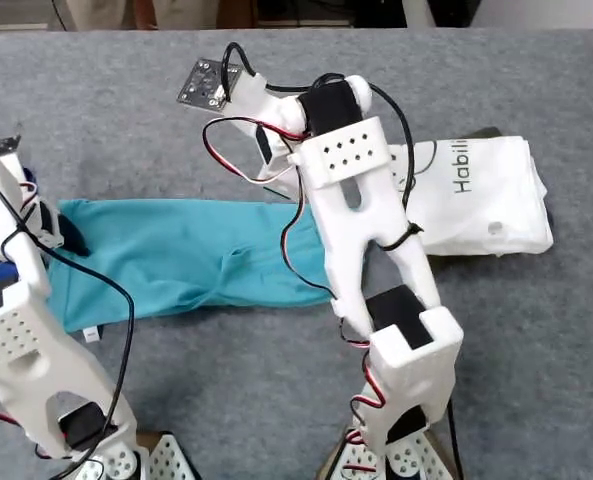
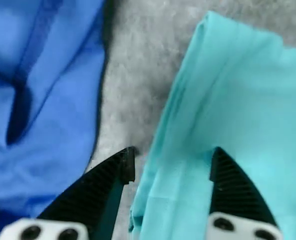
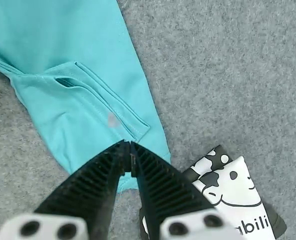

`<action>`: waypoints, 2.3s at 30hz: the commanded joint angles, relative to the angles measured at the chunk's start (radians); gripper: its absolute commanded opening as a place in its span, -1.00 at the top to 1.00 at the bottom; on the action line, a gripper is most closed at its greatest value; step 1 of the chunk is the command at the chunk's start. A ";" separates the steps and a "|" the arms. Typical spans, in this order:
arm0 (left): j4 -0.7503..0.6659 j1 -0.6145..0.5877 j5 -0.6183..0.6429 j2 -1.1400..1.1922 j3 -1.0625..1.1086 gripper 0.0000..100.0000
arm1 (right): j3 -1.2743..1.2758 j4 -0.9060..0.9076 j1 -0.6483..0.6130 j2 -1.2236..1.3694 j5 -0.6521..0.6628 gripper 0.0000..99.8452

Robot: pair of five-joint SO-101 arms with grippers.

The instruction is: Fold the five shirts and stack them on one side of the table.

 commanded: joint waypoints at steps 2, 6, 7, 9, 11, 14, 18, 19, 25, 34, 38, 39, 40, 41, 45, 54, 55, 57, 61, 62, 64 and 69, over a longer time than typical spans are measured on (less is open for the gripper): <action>-0.037 -0.009 0.008 0.025 -0.043 0.60 | 0.002 0.017 0.018 -0.053 0.006 1.00; -0.031 -0.012 0.008 0.038 -0.043 0.60 | 0.002 0.017 0.019 -0.053 0.006 1.00; -0.029 -0.012 0.008 0.036 -0.044 0.60 | 0.002 0.015 0.019 -0.053 0.006 1.00; -0.028 -0.008 0.009 0.036 -0.048 0.60 | 0.002 0.015 0.019 -0.053 0.006 1.00; -0.028 -0.005 0.009 0.035 -0.048 0.60 | 0.002 0.015 0.019 -0.053 0.006 1.00; -0.028 -0.002 0.009 0.035 -0.048 0.60 | -0.007 0.015 0.016 -0.061 0.000 1.00; 0.002 0.014 0.011 0.035 -0.054 0.71 | -0.012 0.015 0.018 -0.091 0.002 1.00; 0.029 0.029 0.009 0.035 -0.066 0.78 | -0.012 0.015 0.019 -0.099 0.003 1.00; 0.226 0.121 -0.066 0.035 -0.187 0.96 | -0.012 0.017 0.019 -0.157 0.002 1.00; 0.413 0.216 -0.051 0.035 -0.416 0.96 | -0.008 0.018 0.042 -0.381 0.000 1.00; 0.413 0.267 0.003 0.035 -0.416 0.96 | 0.019 0.020 0.116 -0.472 0.000 1.00; 0.413 0.282 0.011 0.035 -0.416 0.96 | 0.039 0.020 0.134 -0.499 0.000 1.00; 0.413 0.299 0.014 0.035 -0.410 0.96 | 0.064 0.020 0.147 -0.535 0.000 1.00; 0.413 0.319 0.021 0.033 -0.404 0.96 | 0.087 0.020 0.154 -0.576 0.000 1.00; 0.413 0.433 0.048 -0.030 -0.327 0.96 | 0.170 0.011 0.153 -0.751 0.000 1.00; 0.408 0.841 0.169 -0.346 -0.149 0.96 | 0.479 -0.391 0.418 -0.964 -0.040 1.00; 0.396 0.879 0.180 -0.349 -0.149 0.96 | 0.527 -0.460 0.486 -0.989 -0.041 1.00; 0.358 0.934 0.193 -0.349 -0.144 0.96 | 0.634 -0.600 0.595 -1.035 -0.041 1.00; 0.287 1.003 0.256 -0.306 -0.152 0.96 | 0.842 -0.839 0.736 -1.122 -0.035 1.00; 0.275 1.023 0.278 -0.294 -0.153 0.96 | 0.888 -0.890 0.762 -1.136 -0.035 1.00; 0.252 1.065 0.308 -0.269 -0.153 0.96 | 0.960 -1.000 0.796 -1.150 -0.018 1.00; 0.141 1.151 0.377 -0.211 -0.153 0.96 | 0.993 -1.069 0.843 -1.148 0.040 1.00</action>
